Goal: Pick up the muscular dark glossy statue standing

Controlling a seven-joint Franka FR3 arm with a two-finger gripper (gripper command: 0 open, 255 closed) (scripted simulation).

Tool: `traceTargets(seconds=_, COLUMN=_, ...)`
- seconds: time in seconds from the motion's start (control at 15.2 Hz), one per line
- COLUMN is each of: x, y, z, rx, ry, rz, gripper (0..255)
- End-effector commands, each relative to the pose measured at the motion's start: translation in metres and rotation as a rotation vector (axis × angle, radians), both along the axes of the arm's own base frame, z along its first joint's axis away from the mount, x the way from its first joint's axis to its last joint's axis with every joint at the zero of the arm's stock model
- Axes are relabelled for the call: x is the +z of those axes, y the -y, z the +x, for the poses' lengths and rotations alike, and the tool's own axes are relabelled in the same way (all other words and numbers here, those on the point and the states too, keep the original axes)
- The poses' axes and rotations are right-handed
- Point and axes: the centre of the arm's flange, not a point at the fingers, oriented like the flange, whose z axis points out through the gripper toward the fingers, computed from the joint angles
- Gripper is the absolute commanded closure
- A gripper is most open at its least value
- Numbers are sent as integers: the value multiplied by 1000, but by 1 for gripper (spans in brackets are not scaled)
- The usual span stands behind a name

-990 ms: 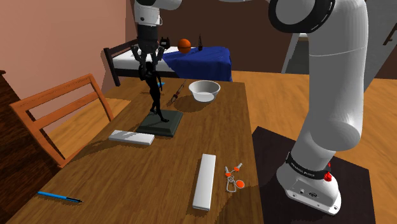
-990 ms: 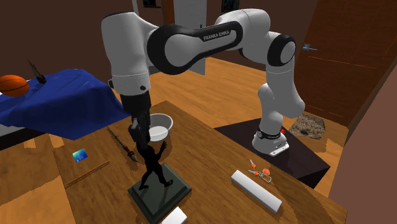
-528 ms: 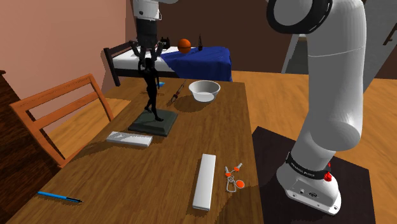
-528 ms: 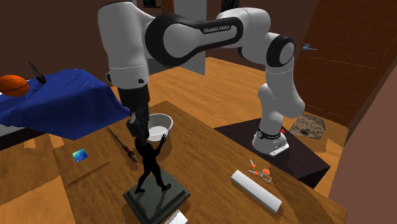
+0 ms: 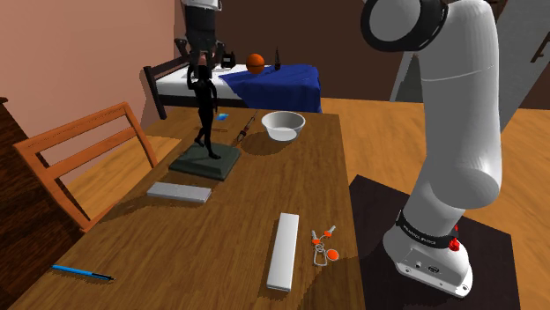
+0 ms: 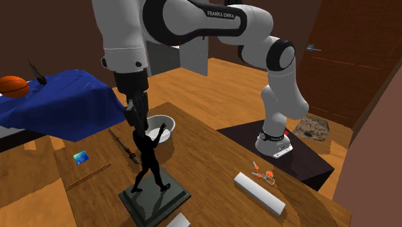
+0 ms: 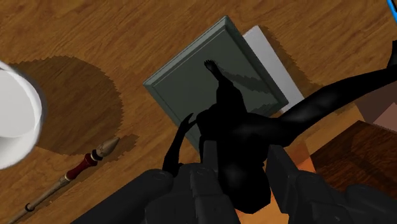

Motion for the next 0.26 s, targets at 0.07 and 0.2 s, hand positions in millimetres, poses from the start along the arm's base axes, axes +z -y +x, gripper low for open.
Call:
traceTargets(seconds=0.07, x=17, y=-1, z=-1, rx=0, ry=1, rz=0, gripper=255)
traceTargets(seconds=0.2, x=18, y=-1, z=-1, rx=0, ry=1, rz=0, gripper=255)
